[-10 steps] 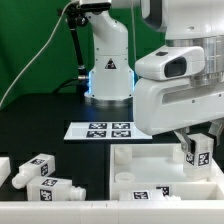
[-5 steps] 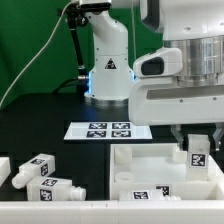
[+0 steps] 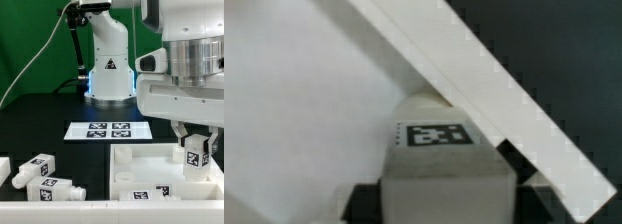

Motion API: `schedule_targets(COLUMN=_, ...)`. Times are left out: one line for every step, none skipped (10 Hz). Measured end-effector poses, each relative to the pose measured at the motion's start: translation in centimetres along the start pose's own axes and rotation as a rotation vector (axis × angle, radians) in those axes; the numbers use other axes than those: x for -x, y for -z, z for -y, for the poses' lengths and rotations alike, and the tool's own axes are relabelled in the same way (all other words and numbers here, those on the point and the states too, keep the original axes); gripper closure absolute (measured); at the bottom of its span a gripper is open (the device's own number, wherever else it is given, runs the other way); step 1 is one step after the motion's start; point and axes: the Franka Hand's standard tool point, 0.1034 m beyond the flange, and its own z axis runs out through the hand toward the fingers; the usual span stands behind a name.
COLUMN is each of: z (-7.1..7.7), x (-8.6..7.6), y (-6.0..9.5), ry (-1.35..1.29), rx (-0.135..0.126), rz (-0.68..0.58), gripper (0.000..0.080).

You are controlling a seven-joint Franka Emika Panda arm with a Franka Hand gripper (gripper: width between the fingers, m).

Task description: Assemble one leg

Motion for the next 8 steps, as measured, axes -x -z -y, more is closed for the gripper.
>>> schedule_targets(z=0.0, x=0.0, y=0.0, ry=0.011, rx=0.0, rz=0.0, gripper=0.0512)
schedule_targets(z=-0.01, x=0.01, y=-0.05, ry=0.047, rx=0.0, rz=0.0, gripper=0.0443)
schedule_targets(z=0.01, x=0.09, y=-0.08, ry=0.063, rx=0.003, rz=0.0, gripper=0.0443)
schedule_targets(z=0.11, x=0.2, y=-0.06, ry=0.158, rx=0.009, rz=-0.007, gripper=0.0251)
schedule_targets(z=0.18, x=0.29, y=-0.08, ry=0.287, rx=0.015, rz=-0.014, gripper=0.0181)
schedule_targets(z=0.27, x=0.16, y=-0.13, ry=0.421, rx=0.005, rz=-0.026, gripper=0.0159)
schedule_targets(z=0.22, x=0.16, y=-0.19, ry=0.481, rx=0.006, rz=-0.025, gripper=0.0159)
schedule_targets(z=0.19, x=0.15, y=-0.22, ry=0.541, rx=0.008, rz=-0.025, gripper=0.0151)
